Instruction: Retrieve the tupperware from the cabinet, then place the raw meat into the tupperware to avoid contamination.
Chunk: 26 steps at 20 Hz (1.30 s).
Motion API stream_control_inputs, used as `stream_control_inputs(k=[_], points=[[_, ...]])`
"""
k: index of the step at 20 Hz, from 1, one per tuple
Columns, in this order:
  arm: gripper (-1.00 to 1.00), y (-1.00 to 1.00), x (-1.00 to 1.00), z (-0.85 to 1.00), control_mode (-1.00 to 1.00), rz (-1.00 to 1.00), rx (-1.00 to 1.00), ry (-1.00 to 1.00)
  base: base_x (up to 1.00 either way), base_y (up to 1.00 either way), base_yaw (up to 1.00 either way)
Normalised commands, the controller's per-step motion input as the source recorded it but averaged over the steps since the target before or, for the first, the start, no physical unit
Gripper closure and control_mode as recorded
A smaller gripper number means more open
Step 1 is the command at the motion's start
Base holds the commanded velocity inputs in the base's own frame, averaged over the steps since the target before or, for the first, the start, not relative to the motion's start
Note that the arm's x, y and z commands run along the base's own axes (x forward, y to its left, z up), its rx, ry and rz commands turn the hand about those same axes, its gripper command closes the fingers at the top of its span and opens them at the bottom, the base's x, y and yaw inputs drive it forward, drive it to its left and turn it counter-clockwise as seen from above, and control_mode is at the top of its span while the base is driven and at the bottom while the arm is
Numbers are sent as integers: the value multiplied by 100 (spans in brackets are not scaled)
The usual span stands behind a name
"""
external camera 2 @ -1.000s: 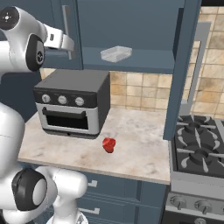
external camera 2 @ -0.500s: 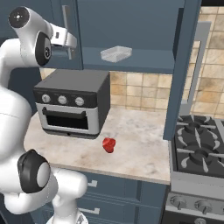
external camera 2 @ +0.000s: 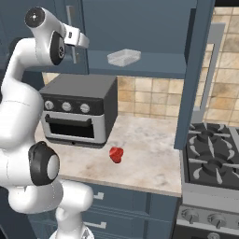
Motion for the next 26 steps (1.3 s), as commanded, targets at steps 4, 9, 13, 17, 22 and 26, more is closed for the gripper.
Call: stream_control_inputs(k=[4,9,13,17,22,26], points=[[-100,-3,36,-5,-100,0,0,0,0,0,0],[-100,-5,38,-2,-100,0,0,1,0,0,0],[100,-2,33,-5,-100,0,0,0,0,0,0],[100,0,22,-3,-100,0,0,0,0,0,0],[100,4,14,-1,-100,0,0,-1,0,0,0],[100,9,3,-2,-100,-3,0,2,0,0,0]])
